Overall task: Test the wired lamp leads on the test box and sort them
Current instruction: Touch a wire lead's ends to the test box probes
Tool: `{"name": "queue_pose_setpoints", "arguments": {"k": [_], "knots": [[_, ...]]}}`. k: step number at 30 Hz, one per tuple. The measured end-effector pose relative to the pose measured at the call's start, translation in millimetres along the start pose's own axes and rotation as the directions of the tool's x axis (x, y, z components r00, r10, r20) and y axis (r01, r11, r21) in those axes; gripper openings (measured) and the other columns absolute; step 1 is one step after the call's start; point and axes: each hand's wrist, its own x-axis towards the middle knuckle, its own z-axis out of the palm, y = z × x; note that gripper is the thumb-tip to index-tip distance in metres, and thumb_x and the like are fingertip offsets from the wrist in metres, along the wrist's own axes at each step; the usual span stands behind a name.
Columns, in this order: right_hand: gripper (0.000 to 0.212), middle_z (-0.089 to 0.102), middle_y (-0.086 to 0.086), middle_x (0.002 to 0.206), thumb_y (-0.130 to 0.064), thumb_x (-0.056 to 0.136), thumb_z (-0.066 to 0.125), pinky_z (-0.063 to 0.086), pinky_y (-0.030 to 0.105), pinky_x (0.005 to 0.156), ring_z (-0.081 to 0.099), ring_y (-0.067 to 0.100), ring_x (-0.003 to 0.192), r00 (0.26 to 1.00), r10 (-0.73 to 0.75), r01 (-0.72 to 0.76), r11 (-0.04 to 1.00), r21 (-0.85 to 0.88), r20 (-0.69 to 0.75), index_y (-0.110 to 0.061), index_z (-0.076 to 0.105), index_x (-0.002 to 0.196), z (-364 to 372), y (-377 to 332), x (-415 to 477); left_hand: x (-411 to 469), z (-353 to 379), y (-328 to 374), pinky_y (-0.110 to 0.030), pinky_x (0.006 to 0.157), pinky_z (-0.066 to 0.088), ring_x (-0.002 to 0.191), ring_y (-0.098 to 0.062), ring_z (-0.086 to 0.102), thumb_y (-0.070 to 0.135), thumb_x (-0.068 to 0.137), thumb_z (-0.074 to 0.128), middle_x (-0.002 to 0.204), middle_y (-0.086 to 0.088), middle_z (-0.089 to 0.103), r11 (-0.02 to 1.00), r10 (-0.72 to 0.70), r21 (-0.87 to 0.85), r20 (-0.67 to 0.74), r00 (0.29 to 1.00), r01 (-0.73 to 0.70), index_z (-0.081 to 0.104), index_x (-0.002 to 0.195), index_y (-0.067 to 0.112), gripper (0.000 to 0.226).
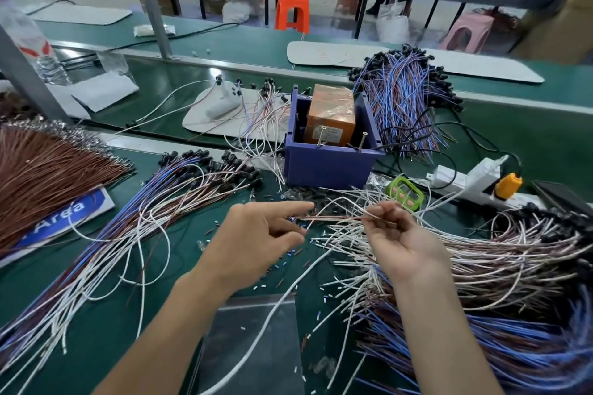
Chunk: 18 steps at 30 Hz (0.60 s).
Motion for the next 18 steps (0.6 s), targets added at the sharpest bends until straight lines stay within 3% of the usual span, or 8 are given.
{"name": "queue_pose_setpoints", "arguments": {"k": [4,6,9,11,14,18], "knots": [[0.036,0.050,0.005,0.073,-0.004,0.107,0.037,0.048,0.030,0.070,0.051,0.017,0.067,0.999,0.013,-0.014,1.000,-0.027,-0.034,-0.009,0.051,0.074,0.1,8.8,0.5,2.4,9.5,6.5,-0.009,0.061,0.049,0.062,0.005,0.068,0.015,0.084,0.083,0.074,0.021,0.076,0.999,0.008,-0.039,-0.145,0.989,-0.013,0.080,0.090,0.047,0.033],[0.036,0.052,0.004,0.072,-0.008,0.108,0.039,0.050,0.031,0.068,0.055,0.017,0.066,0.999,0.022,-0.023,0.999,-0.032,-0.040,-0.009,0.053,0.076,-0.2,8.2,-1.7,4.8,7.7,4.5,-0.014,0.062,0.053,0.064,-0.003,0.072,0.017,0.087,0.082,0.073,0.018,0.076,0.996,-0.059,-0.073,-0.205,0.977,0.044,0.080,0.101,0.039,0.026],[0.040,0.053,0.003,0.071,-0.013,0.109,0.039,0.050,0.032,0.064,0.056,0.017,0.065,0.999,0.026,-0.027,0.999,-0.042,-0.029,-0.009,0.053,0.073,1.3,4.6,-6.2,5.2,4.3,1.9,-0.017,0.056,0.052,0.053,-0.007,0.061,0.024,0.089,0.078,0.074,0.021,0.076,0.994,-0.107,0.003,-0.134,0.985,0.109,0.072,0.121,0.042,0.037],[0.041,0.053,0.003,0.069,-0.012,0.109,0.040,0.050,0.031,0.064,0.056,0.017,0.063,1.000,0.020,-0.021,0.999,-0.038,-0.020,-0.008,0.054,0.071,2.0,3.4,-7.6,6.1,4.7,2.9,-0.015,0.057,0.051,0.054,-0.003,0.062,0.024,0.090,0.078,0.071,0.023,0.074,0.991,-0.123,0.042,-0.084,0.989,0.127,0.074,0.109,0.047,0.030],[0.039,0.053,0.003,0.068,-0.014,0.109,0.041,0.049,0.031,0.066,0.057,0.018,0.061,1.000,-0.012,0.011,0.998,-0.060,-0.012,-0.008,0.054,0.073,4.1,4.1,-8.1,7.8,4.9,4.6,-0.024,0.070,0.060,0.068,-0.006,0.073,0.021,0.089,0.081,0.070,0.019,0.075,0.992,-0.121,0.011,-0.092,0.988,0.123,0.078,0.085,0.048,0.028],[0.031,0.055,0.001,0.058,-0.020,0.107,0.045,0.049,0.032,0.067,0.063,0.018,0.053,0.996,-0.089,0.087,0.984,-0.153,-0.004,-0.009,0.057,0.081,7.1,5.6,-9.0,8.3,4.7,4.9,-0.026,0.076,0.062,0.072,-0.008,0.075,0.017,0.086,0.084,0.075,0.015,0.078,0.991,-0.107,-0.090,-0.093,0.990,0.099,0.078,0.094,0.051,0.035]]}}
